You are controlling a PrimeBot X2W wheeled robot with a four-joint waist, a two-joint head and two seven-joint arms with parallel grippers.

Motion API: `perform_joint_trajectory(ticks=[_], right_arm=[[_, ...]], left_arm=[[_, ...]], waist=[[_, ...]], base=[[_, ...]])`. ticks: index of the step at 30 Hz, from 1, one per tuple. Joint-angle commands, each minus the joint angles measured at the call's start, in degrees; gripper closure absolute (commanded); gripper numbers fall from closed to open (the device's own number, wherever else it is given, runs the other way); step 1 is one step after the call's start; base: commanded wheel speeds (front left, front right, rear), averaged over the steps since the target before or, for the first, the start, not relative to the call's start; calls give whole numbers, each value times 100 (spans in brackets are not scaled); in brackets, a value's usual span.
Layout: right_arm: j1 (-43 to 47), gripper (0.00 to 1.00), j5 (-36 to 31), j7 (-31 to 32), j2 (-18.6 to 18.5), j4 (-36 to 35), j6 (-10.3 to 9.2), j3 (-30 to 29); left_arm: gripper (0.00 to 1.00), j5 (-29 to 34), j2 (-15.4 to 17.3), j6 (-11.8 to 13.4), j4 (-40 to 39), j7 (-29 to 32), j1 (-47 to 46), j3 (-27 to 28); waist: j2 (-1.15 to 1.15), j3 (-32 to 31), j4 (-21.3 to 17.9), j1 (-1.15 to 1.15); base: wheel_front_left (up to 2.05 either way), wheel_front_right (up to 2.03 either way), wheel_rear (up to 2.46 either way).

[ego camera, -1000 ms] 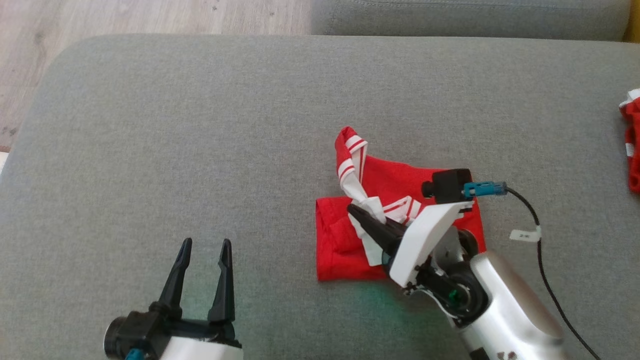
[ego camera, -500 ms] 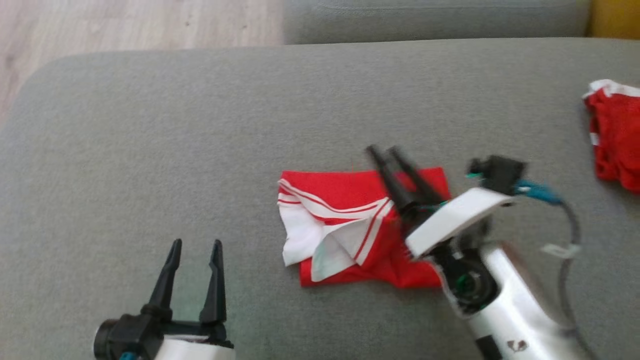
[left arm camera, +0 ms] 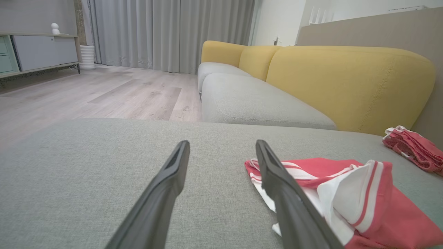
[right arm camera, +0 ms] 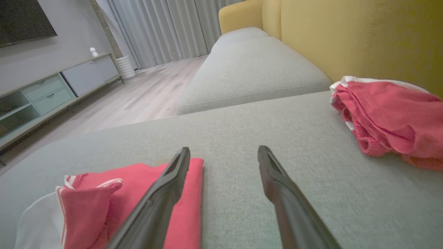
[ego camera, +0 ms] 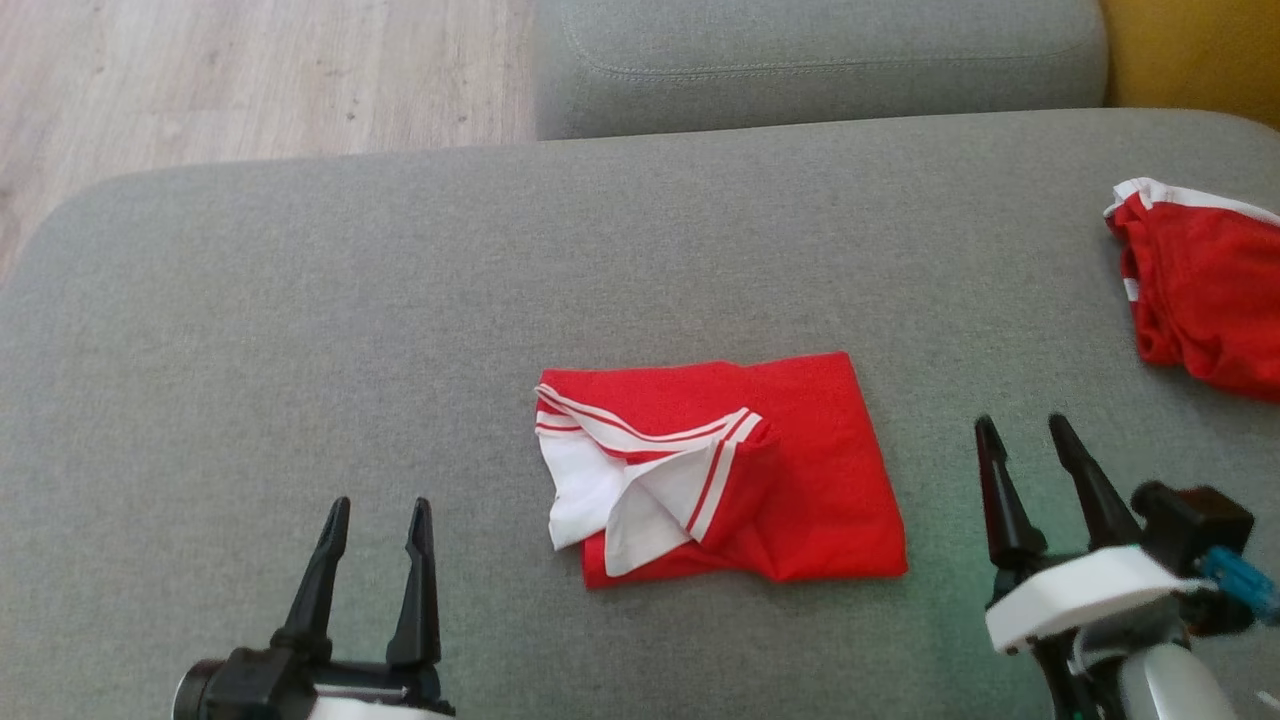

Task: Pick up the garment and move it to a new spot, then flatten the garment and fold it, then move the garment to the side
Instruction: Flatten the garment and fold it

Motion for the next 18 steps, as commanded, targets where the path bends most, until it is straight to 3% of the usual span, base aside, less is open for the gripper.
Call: perform_joint_trajectory(ticks=[1,2,3,5,6,10,13,18], right_arm=[[-144,0,-62,-82,-25,-122,43,71],[-137,2,-95,-81,-23,-72,43,76],[-154,22,-126,-67,-33,-21,43,121],[-254,92,-107,-7,-36,86,43,263],[-336,100,-106,26,-59,146,43,397],[-658,100,-54,96,-77,454,43,856],[-1020,100,-39,175,-70,963,43,1429],[-1544,100,36,138,-18,1814,43,1886]], left_arm=[[0,46,-19,24,-192,-47,-121,196],[0,41,-19,29,-196,-47,-112,192],[0,38,-19,31,-200,-47,-107,184],[0,34,-19,29,-208,-47,-118,169],[0,26,-19,30,-215,-47,-134,165],[0,8,-19,32,-238,-47,-191,159],[0,-14,-19,36,-254,-47,-240,136],[0,-35,-19,43,-238,-47,-273,91]], waist=[[0,-8,4,1],[0,-8,9,1],[0,-3,22,1],[0,31,52,1],[0,53,70,1],[0,134,120,1],[0,203,177,1],[0,238,297,1]], base=[[0,0,0],[0,0,0],[0,0,0],[0,0,0],[0,0,0],[0,0,0],[0,0,0],[0,0,0]])
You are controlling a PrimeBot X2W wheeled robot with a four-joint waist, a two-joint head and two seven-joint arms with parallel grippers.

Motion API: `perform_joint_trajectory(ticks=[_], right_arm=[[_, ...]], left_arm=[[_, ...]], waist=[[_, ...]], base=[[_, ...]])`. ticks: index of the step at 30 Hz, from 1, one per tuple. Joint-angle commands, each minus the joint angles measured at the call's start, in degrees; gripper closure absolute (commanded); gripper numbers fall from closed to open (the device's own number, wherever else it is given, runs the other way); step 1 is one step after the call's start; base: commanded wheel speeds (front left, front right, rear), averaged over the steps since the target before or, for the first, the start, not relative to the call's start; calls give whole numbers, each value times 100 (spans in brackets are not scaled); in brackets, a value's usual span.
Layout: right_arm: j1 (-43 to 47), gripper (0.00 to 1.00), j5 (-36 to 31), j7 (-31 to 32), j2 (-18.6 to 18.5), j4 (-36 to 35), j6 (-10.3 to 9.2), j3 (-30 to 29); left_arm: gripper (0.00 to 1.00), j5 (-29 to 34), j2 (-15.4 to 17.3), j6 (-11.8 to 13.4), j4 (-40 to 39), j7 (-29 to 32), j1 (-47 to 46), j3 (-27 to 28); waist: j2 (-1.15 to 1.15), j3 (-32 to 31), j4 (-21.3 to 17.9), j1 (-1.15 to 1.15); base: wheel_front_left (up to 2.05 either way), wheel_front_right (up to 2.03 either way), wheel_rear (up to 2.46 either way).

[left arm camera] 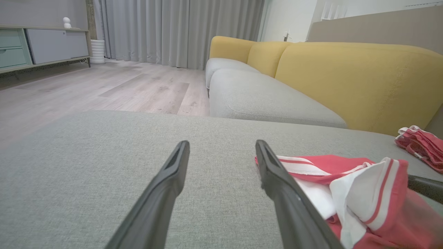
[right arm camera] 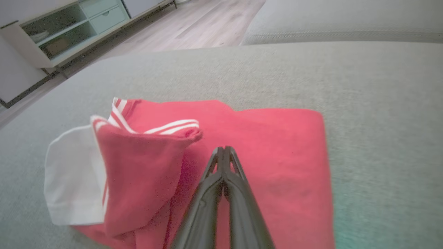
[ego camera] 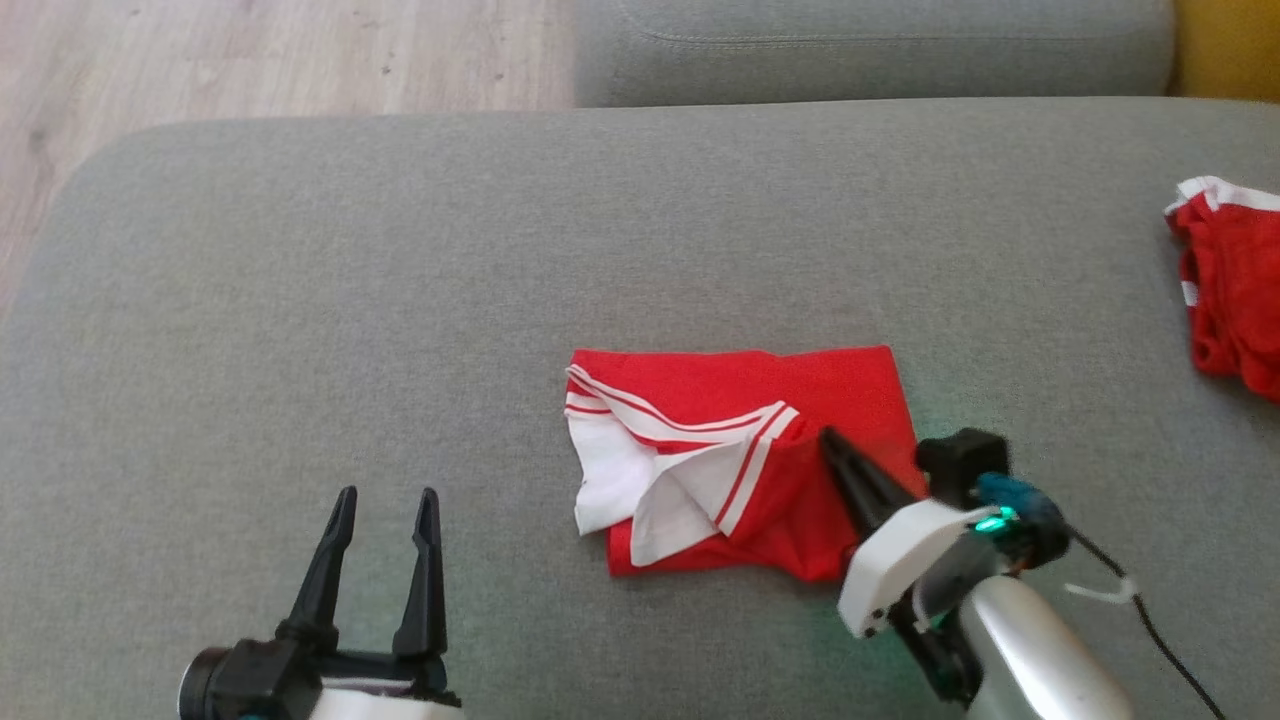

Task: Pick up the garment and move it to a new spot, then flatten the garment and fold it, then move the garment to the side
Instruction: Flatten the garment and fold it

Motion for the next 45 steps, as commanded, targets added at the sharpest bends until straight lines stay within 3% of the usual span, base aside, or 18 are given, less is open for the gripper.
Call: perform_joint_trajectory(ticks=[1,9,16,20,23,28,29,30,31,40,45], right_arm=[[-213,100,20,-53,10,-102,43,173],[-411,100,395,-84,-10,170,43,1434],[-575,100,968,150,45,-179,43,3075],[-647,100,1142,155,-53,-340,43,3214],[-613,100,1100,-33,-244,-517,43,2812],[-195,100,736,-442,-569,-910,43,1315],[-57,86,663,-490,-599,-1008,43,1007],[98,60,629,-537,-602,-1097,43,668],[246,2,559,-594,-617,-1189,43,345],[1285,0,-5,-904,-582,-1612,43,-1406],[1655,0,-323,-1238,-514,-1414,43,-1886]], left_arm=[[0,-28,-19,38,-182,-47,-230,150],[0,-57,-19,74,-177,-47,-212,171],[0,-103,-19,114,-192,-47,-228,169],[0,-126,-19,143,-202,-47,-205,174],[0,-123,-19,159,-218,-47,-148,194],[0,-50,-19,124,-194,-47,-58,253],[0,-21,-19,107,-168,-47,-32,264],[0,16,-19,88,-122,-47,-5,273],[0,62,-19,69,-46,-47,28,280],[0,280,-19,-30,438,-47,116,347],[0,357,-19,-47,622,-47,99,388]], waist=[[0,11,31,-1],[0,8,142,-1],[0,-45,208,-1],[0,-95,232,-1],[0,-144,223,-1],[0,-296,150,-1],[0,-330,126,-1],[0,-379,102,-1],[0,-428,84,-1],[0,-695,3,-1],[0,-748,4,-1]], base=[[0,0,0],[0,0,0],[0,0,0],[0,0,0],[0,0,0],[0,0,0],[0,0,0],[0,0,0],[0,0,0],[0,0,0],[0,0,0]])
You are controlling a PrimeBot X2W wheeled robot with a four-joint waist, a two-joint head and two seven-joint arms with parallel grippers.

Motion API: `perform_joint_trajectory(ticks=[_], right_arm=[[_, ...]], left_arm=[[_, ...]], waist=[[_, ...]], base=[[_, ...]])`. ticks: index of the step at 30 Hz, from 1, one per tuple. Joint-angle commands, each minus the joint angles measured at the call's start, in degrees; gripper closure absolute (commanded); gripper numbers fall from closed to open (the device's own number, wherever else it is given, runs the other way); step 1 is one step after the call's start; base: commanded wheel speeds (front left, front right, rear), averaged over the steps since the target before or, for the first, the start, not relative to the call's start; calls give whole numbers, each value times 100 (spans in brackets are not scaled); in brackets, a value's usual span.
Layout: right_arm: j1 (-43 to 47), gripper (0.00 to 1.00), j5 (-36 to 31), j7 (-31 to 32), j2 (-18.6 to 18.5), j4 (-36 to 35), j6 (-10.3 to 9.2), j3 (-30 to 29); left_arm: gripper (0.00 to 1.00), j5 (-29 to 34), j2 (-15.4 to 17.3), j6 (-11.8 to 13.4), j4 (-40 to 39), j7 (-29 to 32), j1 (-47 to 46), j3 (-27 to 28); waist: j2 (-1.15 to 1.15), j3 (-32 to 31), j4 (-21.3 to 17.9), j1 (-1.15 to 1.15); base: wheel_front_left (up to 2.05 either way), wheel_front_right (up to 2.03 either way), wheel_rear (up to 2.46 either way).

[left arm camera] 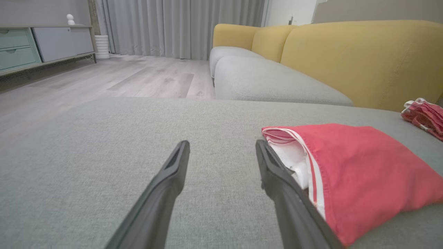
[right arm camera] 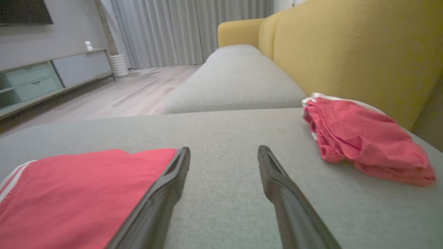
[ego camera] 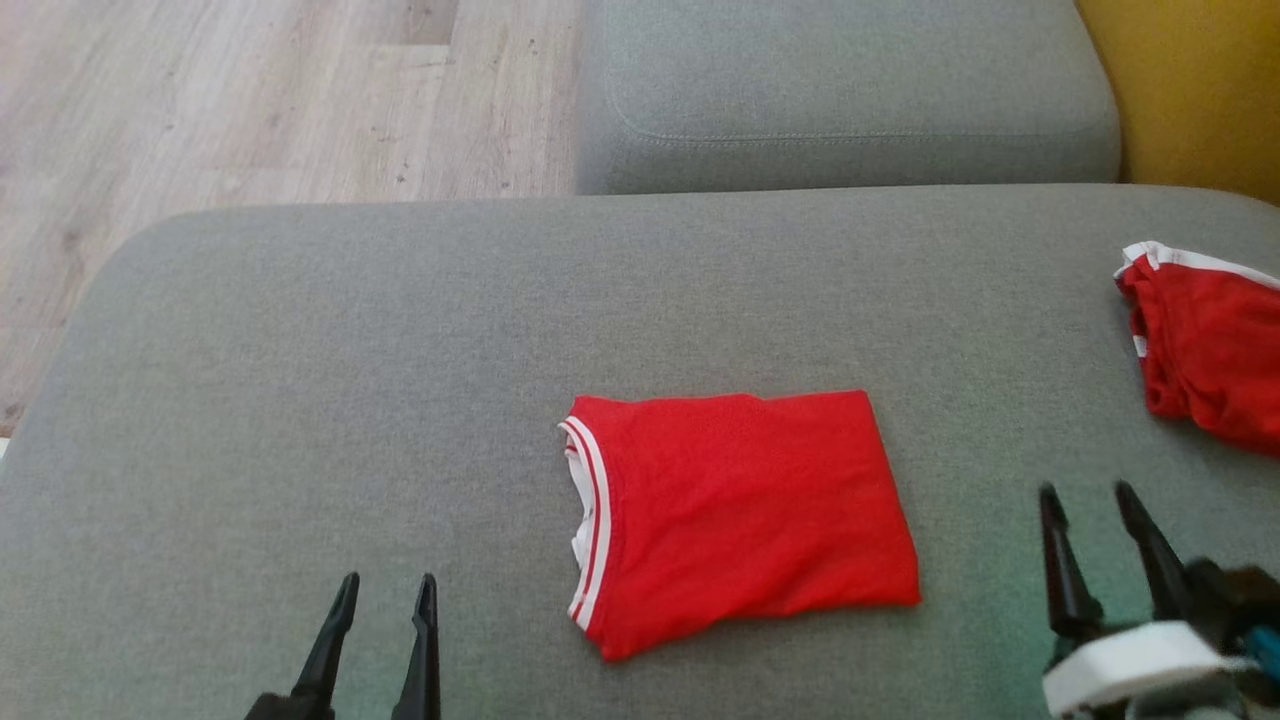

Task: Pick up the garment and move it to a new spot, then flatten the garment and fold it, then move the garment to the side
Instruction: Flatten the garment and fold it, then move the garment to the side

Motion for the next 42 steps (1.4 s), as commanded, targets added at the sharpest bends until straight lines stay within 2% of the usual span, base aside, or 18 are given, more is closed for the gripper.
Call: perform_joint_trajectory(ticks=[1,8,16,20,23,27,32,39,42], right_arm=[[-79,0,-39,-106,-13,-100,43,43],[31,0,-302,-279,191,315,43,-136],[30,0,-321,-293,192,383,43,27],[-170,0,185,-198,293,410,43,211],[-549,0,802,472,285,174,43,386],[-1114,0,1469,1924,42,-121,43,784],[-1753,0,1847,3593,-36,210,43,895],[-2181,0,1481,4322,104,1092,43,650],[-2280,0,1605,4507,333,1473,43,591]], left_arm=[[0,47,-20,-36,-132,-47,-231,242],[0,105,-20,-95,22,-47,-299,298],[0,91,-20,-121,22,-47,-311,346],[0,78,-20,-127,6,-47,-302,384],[0,81,-20,-134,-21,-47,-301,383],[0,131,-20,-155,-27,-47,-329,347],[0,158,-20,-185,-32,-47,-420,275],[0,86,-20,-201,-32,-47,-525,162],[0,76,-20,-205,-37,-47,-561,133]], waist=[[0,-1,4,1],[0,-10,-3,1],[0,-28,-11,1],[0,-21,-40,1],[0,15,-56,1],[0,111,-34,1],[0,282,95,1],[0,454,320,1],[0,515,403,1]], base=[[0,0,0],[0,0,0],[0,0,0],[0,0,0],[0,0,0],[0,0,0],[0,0,0],[0,0,0],[0,0,0]])
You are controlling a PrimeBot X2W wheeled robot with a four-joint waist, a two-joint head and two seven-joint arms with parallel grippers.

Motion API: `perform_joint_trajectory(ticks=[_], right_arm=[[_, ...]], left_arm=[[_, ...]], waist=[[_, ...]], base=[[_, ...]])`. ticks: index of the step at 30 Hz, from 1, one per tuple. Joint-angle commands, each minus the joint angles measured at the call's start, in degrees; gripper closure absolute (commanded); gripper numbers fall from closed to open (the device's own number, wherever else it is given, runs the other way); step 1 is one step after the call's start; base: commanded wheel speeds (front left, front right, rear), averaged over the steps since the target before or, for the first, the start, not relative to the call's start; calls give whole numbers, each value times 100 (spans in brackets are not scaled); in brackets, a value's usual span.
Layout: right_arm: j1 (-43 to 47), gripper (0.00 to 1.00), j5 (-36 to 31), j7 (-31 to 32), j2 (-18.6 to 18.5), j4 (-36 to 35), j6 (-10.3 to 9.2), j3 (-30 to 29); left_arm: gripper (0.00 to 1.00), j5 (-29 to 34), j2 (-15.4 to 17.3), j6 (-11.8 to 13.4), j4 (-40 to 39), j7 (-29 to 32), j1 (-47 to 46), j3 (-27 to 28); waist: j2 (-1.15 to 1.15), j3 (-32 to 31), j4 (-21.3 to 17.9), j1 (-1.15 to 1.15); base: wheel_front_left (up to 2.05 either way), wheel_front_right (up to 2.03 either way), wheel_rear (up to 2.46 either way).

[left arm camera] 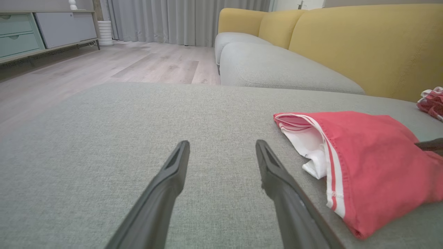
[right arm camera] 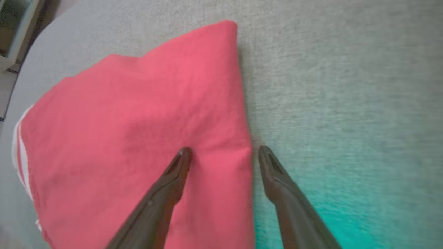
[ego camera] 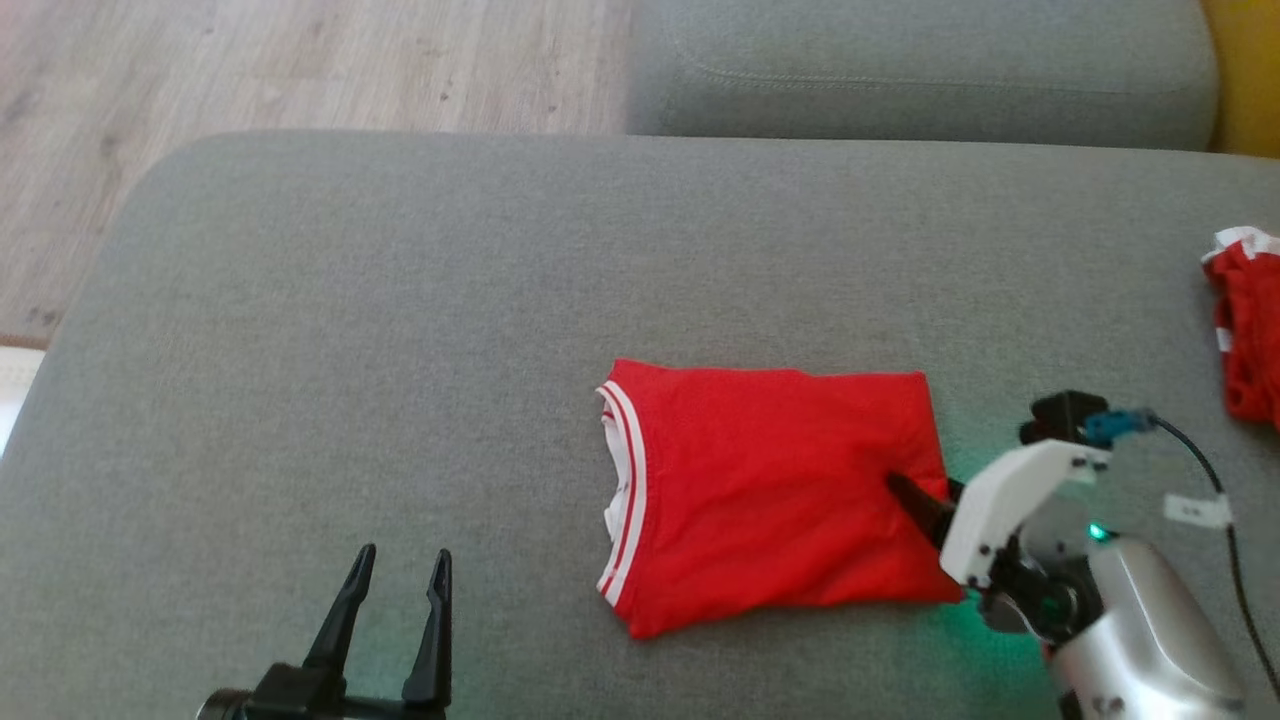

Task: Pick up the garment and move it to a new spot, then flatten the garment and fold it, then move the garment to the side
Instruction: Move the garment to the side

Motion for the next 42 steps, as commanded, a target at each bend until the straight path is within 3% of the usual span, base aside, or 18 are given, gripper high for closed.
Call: perform_joint_trajectory(ticks=[1,2,3,4,10,17,22,29,31,37,42], right_arm=[[-308,0,116,106,102,-65,43,151],[-345,0,144,135,128,2,43,165],[-396,36,155,115,149,46,43,179],[-459,100,144,46,159,78,43,167],[-1226,100,-143,-566,12,56,43,-193],[-2503,100,-679,-843,-622,-9,43,-912],[-3159,100,-1047,-877,-1108,-8,43,-1613],[-3247,100,-1940,-698,-1345,-80,43,-2630],[-3211,0,-2390,-863,-1342,-128,43,-2855],[-2927,0,-3379,-1588,-1215,-513,43,-2777],[-2319,0,-3539,-2296,-1055,-1158,43,-2237]], left_arm=[[0,-56,-17,-13,-186,-47,-288,163],[0,-57,-17,-14,-197,-47,-300,170],[0,-59,-17,-14,-210,-47,-309,187],[0,-62,-17,-15,-226,-47,-317,208],[0,-60,-17,-15,-333,-47,-390,330],[0,42,87,-33,-387,-47,-768,54],[0,0,275,-39,-416,-47,-1072,-362],[0,-90,430,-40,-397,-47,-1047,-397],[0,-99,458,-40,-397,-47,-1047,-389],[0,-137,401,-40,-464,-47,-1084,-243],[0,-208,272,28,-448,-47,-974,-32]], waist=[[0,65,58,-1],[0,91,65,-1],[0,116,61,-1],[0,141,48,-1],[0,386,-340,-1],[0,852,-817,-1],[0,1202,-877,-1],[0,1310,-851,-1],[0,1296,-846,-1],[0,1155,-855,-1],[0,830,-843,-1]], base=[[0,0,0],[0,0,0],[0,0,0],[0,0,0],[0,0,0],[0,0,0],[0,0,0],[0,0,0],[0,0,0],[0,0,0],[0,0,0]])
